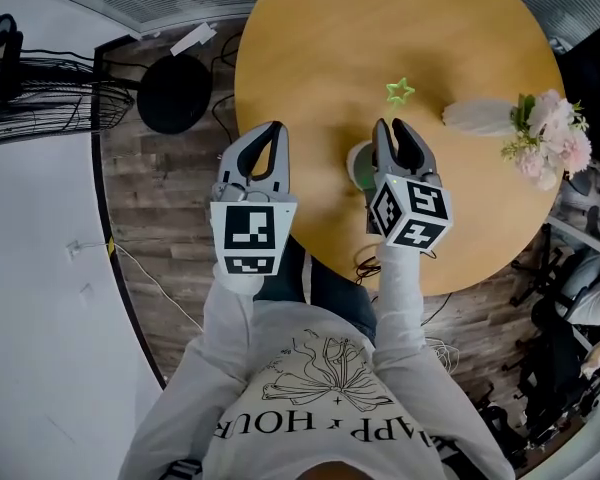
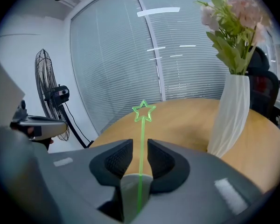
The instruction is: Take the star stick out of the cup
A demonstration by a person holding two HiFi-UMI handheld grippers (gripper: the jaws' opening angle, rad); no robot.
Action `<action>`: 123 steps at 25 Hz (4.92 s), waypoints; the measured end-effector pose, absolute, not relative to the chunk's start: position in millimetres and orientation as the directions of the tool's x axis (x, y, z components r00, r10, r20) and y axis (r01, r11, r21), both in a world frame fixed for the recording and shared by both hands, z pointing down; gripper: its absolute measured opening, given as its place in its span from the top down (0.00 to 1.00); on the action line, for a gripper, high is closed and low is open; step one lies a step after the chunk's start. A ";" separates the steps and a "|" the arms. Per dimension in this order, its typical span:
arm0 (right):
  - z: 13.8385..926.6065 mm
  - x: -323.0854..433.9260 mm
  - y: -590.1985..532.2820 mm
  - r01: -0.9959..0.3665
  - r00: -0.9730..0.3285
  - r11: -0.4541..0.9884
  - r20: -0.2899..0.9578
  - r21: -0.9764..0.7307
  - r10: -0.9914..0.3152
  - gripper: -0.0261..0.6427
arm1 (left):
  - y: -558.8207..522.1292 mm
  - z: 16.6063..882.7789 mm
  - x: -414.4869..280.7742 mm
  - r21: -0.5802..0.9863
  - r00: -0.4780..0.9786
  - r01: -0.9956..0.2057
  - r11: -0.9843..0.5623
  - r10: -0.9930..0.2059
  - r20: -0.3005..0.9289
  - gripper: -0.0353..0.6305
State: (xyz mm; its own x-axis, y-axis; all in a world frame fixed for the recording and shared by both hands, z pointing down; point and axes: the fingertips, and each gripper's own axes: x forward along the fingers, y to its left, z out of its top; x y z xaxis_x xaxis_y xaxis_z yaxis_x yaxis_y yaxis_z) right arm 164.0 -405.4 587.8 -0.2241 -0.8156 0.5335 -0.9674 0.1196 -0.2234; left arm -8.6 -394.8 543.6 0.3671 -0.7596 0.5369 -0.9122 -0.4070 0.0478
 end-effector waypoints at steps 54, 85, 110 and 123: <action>399.7 161.3 -366.2 -0.978 -0.176 0.142 0.238 -0.155 -0.955 0.92 | -371.5 393.8 -12.8 0.027 0.398 -0.913 -0.408 -0.873 0.282 0.94; 308.0 163.2 -344.0 -0.973 -0.197 0.190 0.043 -0.133 -0.979 0.92 | -346.3 304.1 -19.1 -0.026 0.363 -0.930 -0.367 -0.926 0.102 0.94; 295.3 165.0 -347.8 -0.966 -0.221 0.216 0.016 -0.143 -0.975 0.92 | -350.5 292.0 -16.8 -0.037 0.353 -0.934 -0.357 -0.932 0.080 0.94; 299.2 166.9 -350.6 -0.966 -0.222 0.217 0.022 -0.139 -0.975 0.92 | -353.1 294.1 -14.0 -0.043 0.356 -0.932 -0.360 -0.931 0.081 0.94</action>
State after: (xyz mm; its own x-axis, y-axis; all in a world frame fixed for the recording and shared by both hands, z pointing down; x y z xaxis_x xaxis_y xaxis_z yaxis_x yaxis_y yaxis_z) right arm 166.9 -350.6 299.2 -0.2224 -0.9747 0.0223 -0.9661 0.2173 -0.1394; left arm -14.0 -353.1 294.1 0.3558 -0.9310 0.0812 -0.9320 -0.3599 -0.0431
